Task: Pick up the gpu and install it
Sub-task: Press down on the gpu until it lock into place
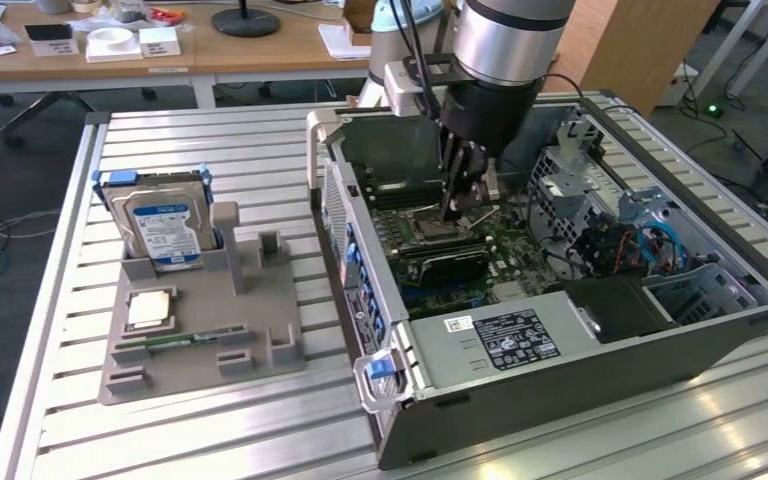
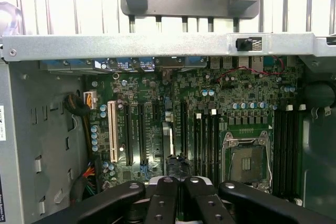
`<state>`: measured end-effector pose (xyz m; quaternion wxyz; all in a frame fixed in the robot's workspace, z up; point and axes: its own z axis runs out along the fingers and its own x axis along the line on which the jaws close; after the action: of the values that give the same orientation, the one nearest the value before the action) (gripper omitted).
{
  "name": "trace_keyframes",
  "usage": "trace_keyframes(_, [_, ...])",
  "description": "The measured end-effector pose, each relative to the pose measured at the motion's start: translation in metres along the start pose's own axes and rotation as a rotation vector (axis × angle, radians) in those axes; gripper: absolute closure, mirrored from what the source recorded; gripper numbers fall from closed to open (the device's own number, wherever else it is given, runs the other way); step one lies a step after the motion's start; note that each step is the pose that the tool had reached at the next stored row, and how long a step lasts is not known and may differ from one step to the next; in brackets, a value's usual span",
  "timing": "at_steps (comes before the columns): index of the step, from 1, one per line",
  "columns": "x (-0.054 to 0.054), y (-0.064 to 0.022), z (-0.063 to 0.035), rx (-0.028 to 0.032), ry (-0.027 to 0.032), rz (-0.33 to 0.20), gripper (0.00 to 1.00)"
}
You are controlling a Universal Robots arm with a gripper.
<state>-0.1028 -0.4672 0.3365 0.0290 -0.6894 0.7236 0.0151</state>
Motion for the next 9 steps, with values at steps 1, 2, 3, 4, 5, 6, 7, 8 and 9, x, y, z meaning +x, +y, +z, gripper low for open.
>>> trace_keyframes(1, [0.0000, 0.0000, 0.0000, 0.0000, -0.0001, 0.000, 0.89])
trace_keyframes(2, [0.0000, 0.0000, 0.0000, -0.0001, 0.0000, 0.000, 0.89])
trace_keyframes(3, [0.0000, 0.0000, 0.0000, 0.0000, 0.0000, 0.000, 0.89])
trace_keyframes(4, [0.0000, 0.0000, 0.0000, 0.0000, 0.0000, 0.000, 0.89])
trace_keyframes(5, [0.0000, 0.0000, 0.0000, 0.0000, 0.0000, 0.000, 0.89])
trace_keyframes(6, [0.0000, 0.0000, 0.0000, 0.0000, 0.0000, 0.000, 0.89])
trace_keyframes(7, [0.0000, 0.0000, 0.0000, 0.0000, 0.0000, 0.000, 0.89])
trace_keyframes(8, [0.0000, 0.0000, 0.0000, 0.0000, 0.0000, 0.000, 0.89])
trace_keyframes(9, [-0.0002, 0.0000, 0.0000, 0.0000, 0.0000, 0.000, 0.89])
